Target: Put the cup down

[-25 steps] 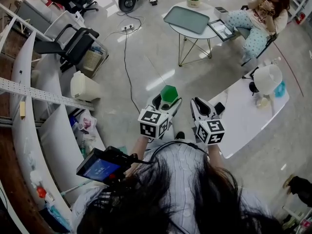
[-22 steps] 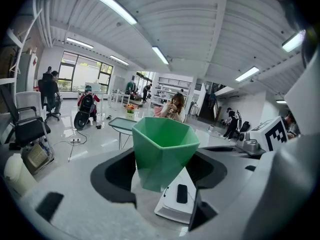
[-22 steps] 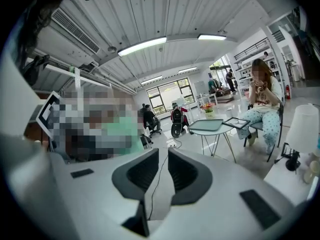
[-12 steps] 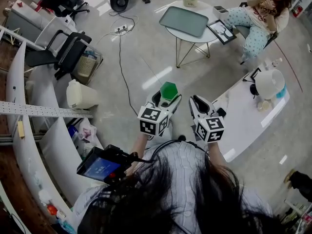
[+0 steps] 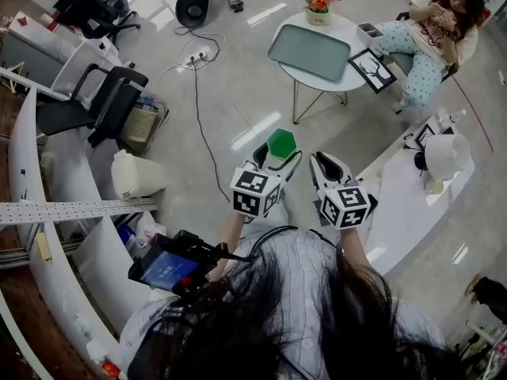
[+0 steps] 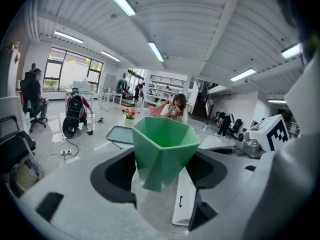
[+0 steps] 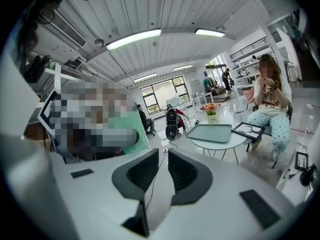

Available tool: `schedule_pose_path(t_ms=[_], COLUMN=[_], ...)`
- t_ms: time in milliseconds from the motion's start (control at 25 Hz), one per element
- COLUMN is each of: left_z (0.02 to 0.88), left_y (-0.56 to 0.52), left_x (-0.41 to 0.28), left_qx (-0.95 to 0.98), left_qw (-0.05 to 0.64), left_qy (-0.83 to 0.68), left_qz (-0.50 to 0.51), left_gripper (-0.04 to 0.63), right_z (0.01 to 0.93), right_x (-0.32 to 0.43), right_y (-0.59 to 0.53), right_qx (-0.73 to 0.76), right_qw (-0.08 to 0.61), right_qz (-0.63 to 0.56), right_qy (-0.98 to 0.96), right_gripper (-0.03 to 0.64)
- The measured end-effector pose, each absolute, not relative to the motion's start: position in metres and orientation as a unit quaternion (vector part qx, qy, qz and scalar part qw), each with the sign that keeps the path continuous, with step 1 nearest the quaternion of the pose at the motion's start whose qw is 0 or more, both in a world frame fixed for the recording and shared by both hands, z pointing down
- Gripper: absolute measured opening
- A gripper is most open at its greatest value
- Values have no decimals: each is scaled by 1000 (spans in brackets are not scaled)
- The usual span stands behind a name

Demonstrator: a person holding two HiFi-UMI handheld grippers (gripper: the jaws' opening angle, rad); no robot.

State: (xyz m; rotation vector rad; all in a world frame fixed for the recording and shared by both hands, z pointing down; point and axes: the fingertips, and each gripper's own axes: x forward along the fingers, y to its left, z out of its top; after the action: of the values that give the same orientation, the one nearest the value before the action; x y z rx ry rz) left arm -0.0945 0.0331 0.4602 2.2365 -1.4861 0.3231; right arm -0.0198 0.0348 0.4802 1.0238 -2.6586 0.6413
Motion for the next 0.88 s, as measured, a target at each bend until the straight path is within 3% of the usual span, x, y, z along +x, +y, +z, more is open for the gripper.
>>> schedule_pose_path(t_ms=[880], left_z=[475], left_y=[-51], left_x=[-154], left_qx=[843], left_qw=[227], left_qy=[-471], left_qz=[126], left_gripper=[322], right_z=[488], right_x=[-80], right_y=[-38], right_qx=[411], right_qw=[115], right_qz=[228], right_qy=[-875], right_gripper=[74])
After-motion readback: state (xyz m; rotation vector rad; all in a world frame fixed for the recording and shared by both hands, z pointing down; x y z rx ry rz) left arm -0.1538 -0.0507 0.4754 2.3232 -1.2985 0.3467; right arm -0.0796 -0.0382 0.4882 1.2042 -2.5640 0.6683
